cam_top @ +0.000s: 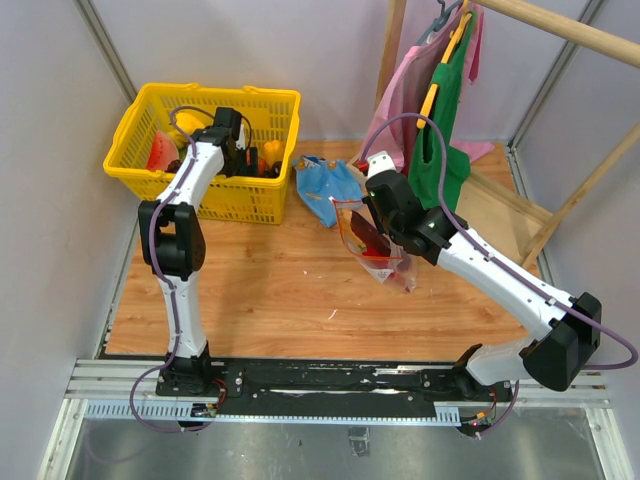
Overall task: Place the food in the zip-top bag and seal the zipper
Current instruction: Pick up the fake fruit from the bin.
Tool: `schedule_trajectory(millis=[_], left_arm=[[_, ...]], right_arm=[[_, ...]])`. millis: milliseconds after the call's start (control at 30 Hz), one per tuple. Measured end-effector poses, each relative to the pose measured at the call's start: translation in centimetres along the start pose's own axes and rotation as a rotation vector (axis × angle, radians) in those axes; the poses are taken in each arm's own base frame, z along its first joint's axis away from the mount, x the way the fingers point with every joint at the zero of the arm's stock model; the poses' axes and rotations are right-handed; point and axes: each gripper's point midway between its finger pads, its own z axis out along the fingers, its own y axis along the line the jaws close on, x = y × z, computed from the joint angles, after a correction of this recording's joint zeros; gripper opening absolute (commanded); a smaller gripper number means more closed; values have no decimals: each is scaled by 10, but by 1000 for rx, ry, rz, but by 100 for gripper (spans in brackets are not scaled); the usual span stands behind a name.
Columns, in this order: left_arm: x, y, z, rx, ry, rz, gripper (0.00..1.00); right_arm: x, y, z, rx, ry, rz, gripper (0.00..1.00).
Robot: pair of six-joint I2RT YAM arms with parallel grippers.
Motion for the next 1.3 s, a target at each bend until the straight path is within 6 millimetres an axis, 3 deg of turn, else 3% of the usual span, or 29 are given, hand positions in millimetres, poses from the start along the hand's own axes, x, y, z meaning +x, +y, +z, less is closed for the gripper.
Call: schedule_trajectory(millis=[233, 367, 700, 1000, 1167, 1300], left_arm=[[-3, 0, -6, 3, -14, -3, 50], [-10, 0, -20, 9, -47, -11, 45], [-41, -4, -93, 77, -222, -63, 43], [-55, -19, -155, 178, -383, -106, 42], [-55, -40, -193, 263, -458, -93, 42], [-42, -70, -215, 354, -482, -45, 42]], right_arm=[[0, 0, 0, 0, 0, 2, 1], [0, 0, 0, -1, 0, 6, 1], [0, 3, 0, -10, 1, 23, 1], [0, 5, 0, -19, 1, 39, 1], [0, 10, 0, -45, 4, 48, 1], [0, 13, -1, -62, 5, 56, 1]])
